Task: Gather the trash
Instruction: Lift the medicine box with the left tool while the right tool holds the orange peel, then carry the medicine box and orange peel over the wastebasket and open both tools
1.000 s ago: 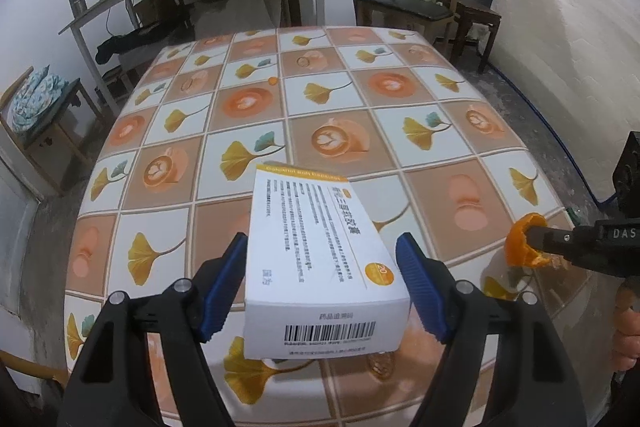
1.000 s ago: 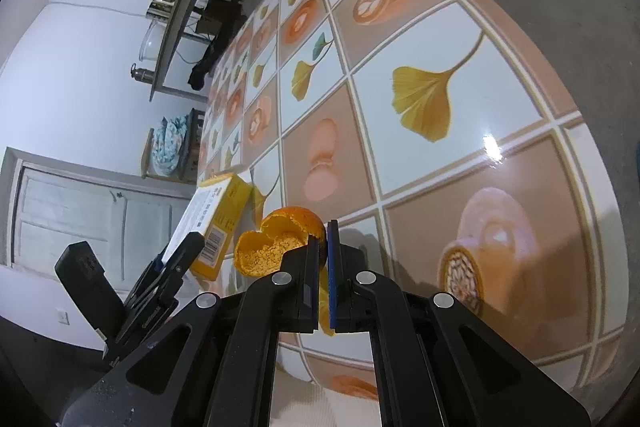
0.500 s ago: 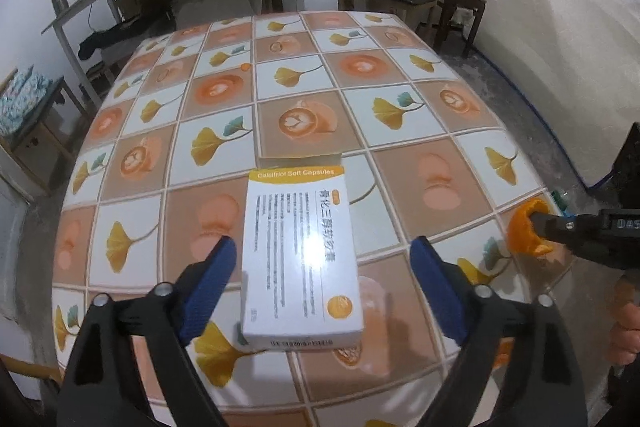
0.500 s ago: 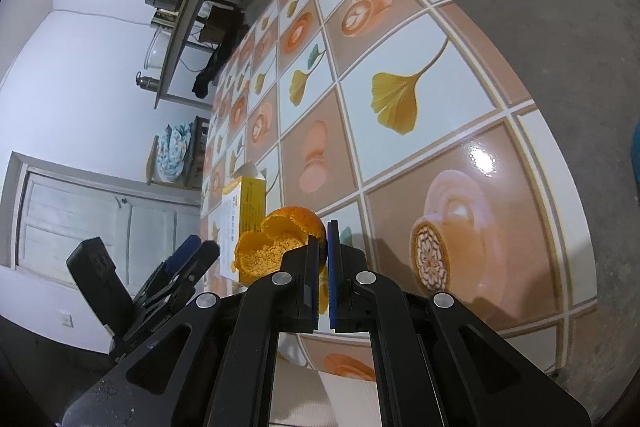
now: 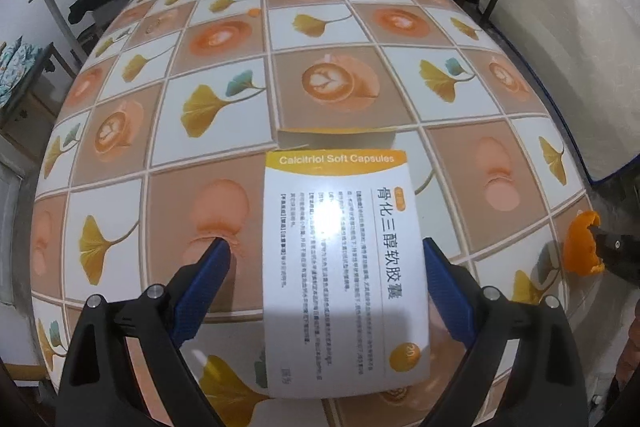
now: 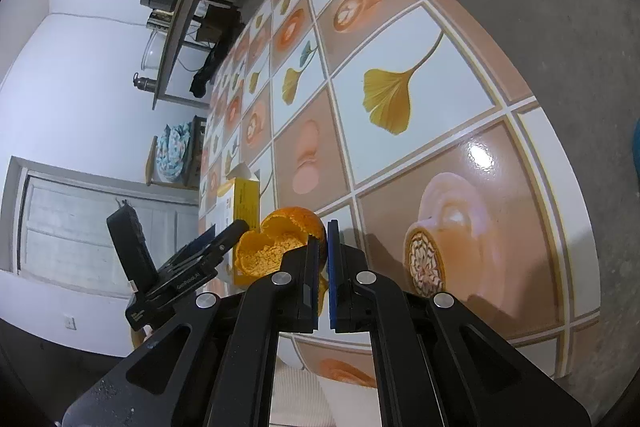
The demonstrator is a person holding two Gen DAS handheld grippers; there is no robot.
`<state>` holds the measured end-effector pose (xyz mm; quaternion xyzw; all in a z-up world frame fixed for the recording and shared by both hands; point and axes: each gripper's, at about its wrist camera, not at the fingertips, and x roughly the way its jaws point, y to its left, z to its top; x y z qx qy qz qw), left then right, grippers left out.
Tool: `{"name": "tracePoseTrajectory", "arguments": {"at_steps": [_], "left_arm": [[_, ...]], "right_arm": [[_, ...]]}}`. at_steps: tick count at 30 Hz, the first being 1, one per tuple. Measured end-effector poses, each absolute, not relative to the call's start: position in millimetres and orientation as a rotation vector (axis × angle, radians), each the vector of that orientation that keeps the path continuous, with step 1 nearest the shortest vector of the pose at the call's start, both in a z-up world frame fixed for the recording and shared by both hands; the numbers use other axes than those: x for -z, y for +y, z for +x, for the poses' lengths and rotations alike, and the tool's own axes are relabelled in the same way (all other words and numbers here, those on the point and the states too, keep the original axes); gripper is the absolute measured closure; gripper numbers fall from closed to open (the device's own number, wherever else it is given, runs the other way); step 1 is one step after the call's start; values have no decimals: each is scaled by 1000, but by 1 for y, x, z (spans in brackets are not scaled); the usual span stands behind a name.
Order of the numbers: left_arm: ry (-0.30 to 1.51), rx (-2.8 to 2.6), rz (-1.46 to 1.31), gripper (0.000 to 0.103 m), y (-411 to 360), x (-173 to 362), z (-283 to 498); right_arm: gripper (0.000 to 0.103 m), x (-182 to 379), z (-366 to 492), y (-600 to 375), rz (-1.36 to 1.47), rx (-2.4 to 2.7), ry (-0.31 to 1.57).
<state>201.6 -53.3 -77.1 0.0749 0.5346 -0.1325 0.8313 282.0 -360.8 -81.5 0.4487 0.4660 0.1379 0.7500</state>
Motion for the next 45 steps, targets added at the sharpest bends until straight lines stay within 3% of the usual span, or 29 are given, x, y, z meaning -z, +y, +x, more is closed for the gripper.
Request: {"name": "tracePoseTrajectory", "arguments": {"at_steps": [7, 20, 26, 32, 39, 45], "left_arm": [[1154, 325, 161, 33, -56, 80, 195], [1086, 380, 154, 34, -88, 43, 184], [1045, 577, 176, 34, -172, 11, 181], [1117, 869, 199, 34, -291, 7, 178], [1290, 1001, 263, 34, -412, 61, 178], [1399, 1016, 324, 33, -507, 118, 188]], "right_arm": [[101, 85, 275, -367, 996, -293, 1014], [101, 94, 226, -421, 1131, -245, 898], [101, 103, 161, -486, 1226, -88, 774], [101, 131, 93, -544, 1304, 124, 715], [101, 186, 42, -592, 1416, 326, 721], [101, 214, 48, -635, 1446, 426, 746]]}}
